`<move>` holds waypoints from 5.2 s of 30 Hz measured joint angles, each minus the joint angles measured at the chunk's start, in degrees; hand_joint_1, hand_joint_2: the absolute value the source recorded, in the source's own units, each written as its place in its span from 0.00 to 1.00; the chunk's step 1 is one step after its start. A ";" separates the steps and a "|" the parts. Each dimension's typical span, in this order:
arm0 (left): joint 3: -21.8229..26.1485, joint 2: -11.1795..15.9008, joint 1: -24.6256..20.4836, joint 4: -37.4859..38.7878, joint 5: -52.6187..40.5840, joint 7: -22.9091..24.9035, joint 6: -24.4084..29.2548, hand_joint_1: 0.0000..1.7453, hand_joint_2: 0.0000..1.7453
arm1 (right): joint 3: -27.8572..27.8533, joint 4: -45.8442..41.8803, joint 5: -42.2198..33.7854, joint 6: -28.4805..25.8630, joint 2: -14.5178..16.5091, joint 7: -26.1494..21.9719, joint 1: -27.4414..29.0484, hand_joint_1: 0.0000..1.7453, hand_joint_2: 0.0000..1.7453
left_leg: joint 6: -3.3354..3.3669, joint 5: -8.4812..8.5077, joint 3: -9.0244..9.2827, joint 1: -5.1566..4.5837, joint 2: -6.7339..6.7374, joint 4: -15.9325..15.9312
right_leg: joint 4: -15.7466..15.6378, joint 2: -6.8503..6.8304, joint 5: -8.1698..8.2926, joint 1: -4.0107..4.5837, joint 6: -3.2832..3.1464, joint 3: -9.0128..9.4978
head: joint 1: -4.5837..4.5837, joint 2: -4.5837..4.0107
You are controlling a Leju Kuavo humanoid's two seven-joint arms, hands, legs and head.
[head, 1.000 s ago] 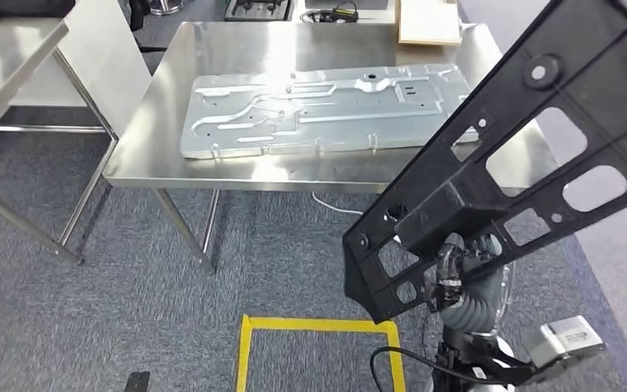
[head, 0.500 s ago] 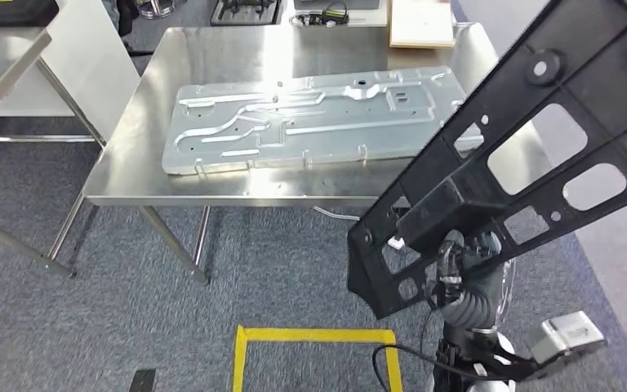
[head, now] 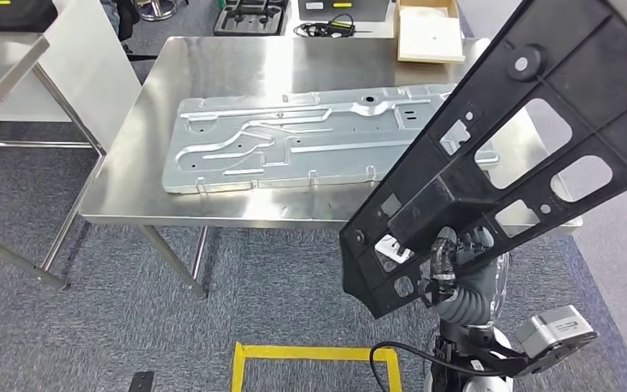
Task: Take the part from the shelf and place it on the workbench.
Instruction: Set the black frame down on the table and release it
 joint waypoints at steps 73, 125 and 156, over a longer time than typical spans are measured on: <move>-0.37 0.04 -0.23 0.24 -0.78 3.69 -1.87 0.00 1.00 | -42.66 -3.84 48.45 25.47 -34.65 35.43 0.89 1.00 1.00 | 0.08 2.32 -2.72 -0.39 0.18 -0.60 | -1.02 0.50 -0.87 0.15 -1.22 2.16 | -0.24 -0.01; -0.37 -0.88 -0.21 0.24 0.97 0.75 -3.07 0.00 1.00 | -20.23 -11.64 64.71 36.64 -41.43 38.51 -9.95 1.00 1.00 | 0.07 2.33 -2.66 -0.39 0.04 -0.59 | -1.08 0.33 -0.87 0.20 -1.22 2.20 | -0.23 -0.01; -0.38 -0.59 -0.24 0.24 0.69 0.39 -3.57 0.00 1.00 | -19.04 -13.14 66.97 36.22 -41.70 38.65 -6.89 1.00 1.00 | 1.11 2.21 -2.74 -0.52 0.07 -0.46 | -1.51 0.36 -0.66 -0.02 -0.29 2.34 | -0.25 0.00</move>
